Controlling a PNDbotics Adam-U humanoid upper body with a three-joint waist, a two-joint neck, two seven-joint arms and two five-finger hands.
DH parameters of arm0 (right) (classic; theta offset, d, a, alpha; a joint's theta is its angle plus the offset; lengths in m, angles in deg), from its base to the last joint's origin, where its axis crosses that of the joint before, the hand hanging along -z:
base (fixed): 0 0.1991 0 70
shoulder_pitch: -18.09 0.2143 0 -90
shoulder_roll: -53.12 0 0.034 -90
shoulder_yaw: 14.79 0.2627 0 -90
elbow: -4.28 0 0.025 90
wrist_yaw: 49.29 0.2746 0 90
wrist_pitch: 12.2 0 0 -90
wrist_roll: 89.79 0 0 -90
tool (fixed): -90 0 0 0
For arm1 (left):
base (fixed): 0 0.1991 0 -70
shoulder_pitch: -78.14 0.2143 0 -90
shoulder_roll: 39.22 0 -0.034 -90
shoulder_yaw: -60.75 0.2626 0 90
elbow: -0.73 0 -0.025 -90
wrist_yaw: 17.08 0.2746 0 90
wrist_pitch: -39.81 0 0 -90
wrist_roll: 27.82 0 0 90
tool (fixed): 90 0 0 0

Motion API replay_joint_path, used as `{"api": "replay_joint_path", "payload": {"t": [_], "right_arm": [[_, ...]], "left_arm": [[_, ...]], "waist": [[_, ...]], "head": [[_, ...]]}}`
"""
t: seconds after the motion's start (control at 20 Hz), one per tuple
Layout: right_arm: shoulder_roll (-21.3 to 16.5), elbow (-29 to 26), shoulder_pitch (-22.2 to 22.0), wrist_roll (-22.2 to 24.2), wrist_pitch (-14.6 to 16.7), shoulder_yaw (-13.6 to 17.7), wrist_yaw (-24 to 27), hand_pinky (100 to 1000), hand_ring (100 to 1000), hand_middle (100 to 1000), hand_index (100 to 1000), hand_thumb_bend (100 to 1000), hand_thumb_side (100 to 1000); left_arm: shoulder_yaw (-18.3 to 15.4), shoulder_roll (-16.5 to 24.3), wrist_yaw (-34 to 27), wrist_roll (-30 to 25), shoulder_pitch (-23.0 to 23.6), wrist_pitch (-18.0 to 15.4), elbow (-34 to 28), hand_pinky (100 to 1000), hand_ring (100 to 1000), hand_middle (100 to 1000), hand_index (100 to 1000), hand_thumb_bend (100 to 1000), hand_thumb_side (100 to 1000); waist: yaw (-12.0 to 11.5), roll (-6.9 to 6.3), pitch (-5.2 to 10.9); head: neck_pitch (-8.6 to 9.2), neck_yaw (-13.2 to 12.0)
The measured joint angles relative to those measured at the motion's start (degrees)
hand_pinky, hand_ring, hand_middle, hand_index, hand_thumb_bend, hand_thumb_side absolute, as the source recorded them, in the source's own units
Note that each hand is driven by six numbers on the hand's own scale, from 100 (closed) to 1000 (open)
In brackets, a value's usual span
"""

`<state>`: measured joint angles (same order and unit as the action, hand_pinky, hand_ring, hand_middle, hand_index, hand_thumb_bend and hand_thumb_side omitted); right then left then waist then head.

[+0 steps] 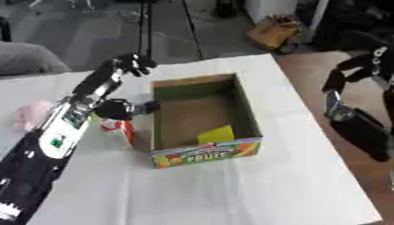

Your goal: Pick up objects on the table and place them in the box.

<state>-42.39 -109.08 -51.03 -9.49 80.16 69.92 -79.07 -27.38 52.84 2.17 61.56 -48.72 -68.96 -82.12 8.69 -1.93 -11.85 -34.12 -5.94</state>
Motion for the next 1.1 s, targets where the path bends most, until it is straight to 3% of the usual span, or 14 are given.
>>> {"api": "replay_joint_path", "payload": {"t": [0.25,0.55,1.1], "right_arm": [[0.0,0.0,-0.8,-0.5,-0.5,0.5,-0.4,559,654,749,913,100,258],[0.0,0.0,-1.3,-0.8,-0.8,0.9,-0.6,559,654,749,913,100,254],[0.0,0.0,-1.8,-1.0,-1.0,1.0,-0.9,558,653,749,913,100,259]], "left_arm": [[-6.7,3.2,-12.2,4.4,10.6,6.4,-12.0,628,702,769,862,660,656],[-10.8,4.2,-13.3,6.1,21.3,10.9,-19.7,631,703,768,866,650,685],[-14.2,2.7,-9.2,0.3,25.9,12.6,-23.6,634,701,772,868,638,667]], "waist": [[-2.1,0.26,0.35],[-3.6,0.45,0.73],[-4.6,0.6,0.93]], "head": [[-0.47,1.3],[-1.03,2.1],[-1.52,2.3]]}}
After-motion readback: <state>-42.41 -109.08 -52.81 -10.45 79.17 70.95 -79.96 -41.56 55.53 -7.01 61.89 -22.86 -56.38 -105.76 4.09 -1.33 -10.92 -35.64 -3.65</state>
